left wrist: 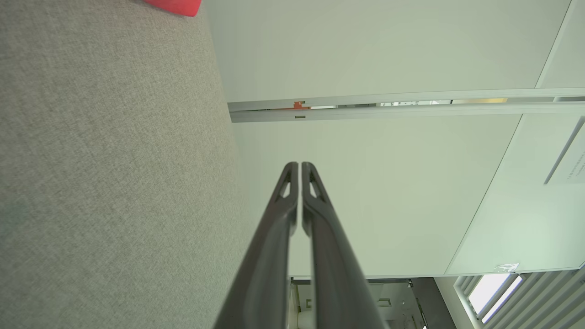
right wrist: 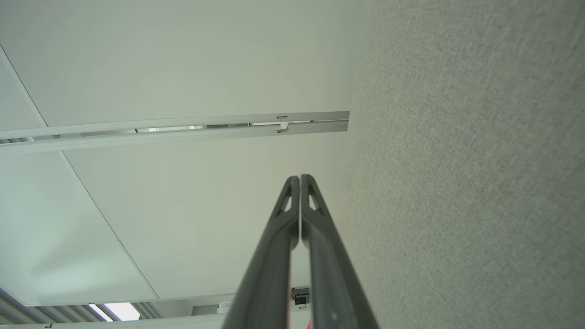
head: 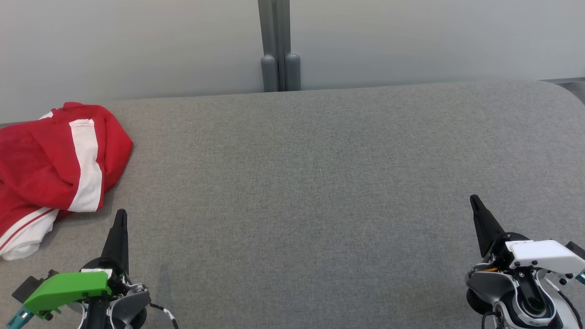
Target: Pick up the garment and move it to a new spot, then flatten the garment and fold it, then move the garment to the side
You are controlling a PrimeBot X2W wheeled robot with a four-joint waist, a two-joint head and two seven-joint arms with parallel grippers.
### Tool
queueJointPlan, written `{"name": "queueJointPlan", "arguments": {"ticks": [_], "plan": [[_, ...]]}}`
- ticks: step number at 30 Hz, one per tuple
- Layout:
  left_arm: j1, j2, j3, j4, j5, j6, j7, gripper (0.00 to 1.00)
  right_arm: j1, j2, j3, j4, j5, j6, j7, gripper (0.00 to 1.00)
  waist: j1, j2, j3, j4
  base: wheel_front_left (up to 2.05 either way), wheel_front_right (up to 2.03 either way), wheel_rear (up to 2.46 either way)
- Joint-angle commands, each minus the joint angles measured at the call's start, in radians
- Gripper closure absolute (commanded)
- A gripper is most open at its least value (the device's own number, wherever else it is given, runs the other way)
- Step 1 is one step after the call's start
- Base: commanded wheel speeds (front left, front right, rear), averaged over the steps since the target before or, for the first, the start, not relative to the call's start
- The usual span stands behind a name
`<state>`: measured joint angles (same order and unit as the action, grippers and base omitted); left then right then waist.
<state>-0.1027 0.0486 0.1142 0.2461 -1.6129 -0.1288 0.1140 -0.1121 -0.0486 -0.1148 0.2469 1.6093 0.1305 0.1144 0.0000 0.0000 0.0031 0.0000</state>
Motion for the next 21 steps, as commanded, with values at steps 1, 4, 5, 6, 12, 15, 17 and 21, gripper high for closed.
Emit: {"name": "queueJointPlan", "arguments": {"ticks": [1, 4, 5, 6, 12, 15, 17, 21], "plan": [[-0.011, 0.001, 0.002, -0.002, 0.000, -0.005, 0.003, 1.00, 0.009, -0.001, 0.000, -0.005, 0.007, 0.000, 0.002, 1.00, 0.0000, 0.0000, 0.000, 0.000, 0.00, 0.00, 0.00], [-0.011, 0.001, 0.002, -0.002, 0.000, -0.005, 0.003, 1.00, 0.009, -0.001, 0.000, -0.005, 0.007, 0.000, 0.002, 1.00, 0.0000, 0.0000, 0.000, 0.000, 0.00, 0.00, 0.00], [-0.011, 0.001, 0.002, -0.002, 0.000, -0.005, 0.003, 1.00, 0.009, -0.001, 0.000, -0.005, 0.007, 0.000, 0.002, 1.00, 0.0000, 0.0000, 0.000, 0.000, 0.00, 0.00, 0.00], [-0.011, 0.001, 0.002, -0.002, 0.000, -0.005, 0.003, 1.00, 0.009, -0.001, 0.000, -0.005, 0.007, 0.000, 0.002, 1.00, 0.0000, 0.0000, 0.000, 0.000, 0.00, 0.00, 0.00], [-0.011, 0.001, 0.002, -0.002, 0.000, -0.005, 0.003, 1.00, 0.009, -0.001, 0.000, -0.005, 0.007, 0.000, 0.002, 1.00, 0.0000, 0.0000, 0.000, 0.000, 0.00, 0.00, 0.00], [-0.011, 0.001, 0.002, -0.002, 0.000, -0.005, 0.003, 1.00, 0.009, -0.001, 0.000, -0.005, 0.007, 0.000, 0.002, 1.00, 0.0000, 0.0000, 0.000, 0.000, 0.00, 0.00, 0.00], [-0.011, 0.001, 0.002, -0.002, 0.000, -0.005, 0.003, 1.00, 0.009, -0.001, 0.000, -0.005, 0.007, 0.000, 0.002, 1.00, 0.0000, 0.0000, 0.000, 0.000, 0.00, 0.00, 0.00], [0.013, -0.003, -0.003, 0.020, 0.000, 0.001, -0.002, 0.00, 0.010, 0.005, 0.001, 0.019, -0.001, 0.000, -0.001, 0.00, 0.0000, 0.0000, 0.000, 0.000, 0.00, 0.00, 0.00]]}}
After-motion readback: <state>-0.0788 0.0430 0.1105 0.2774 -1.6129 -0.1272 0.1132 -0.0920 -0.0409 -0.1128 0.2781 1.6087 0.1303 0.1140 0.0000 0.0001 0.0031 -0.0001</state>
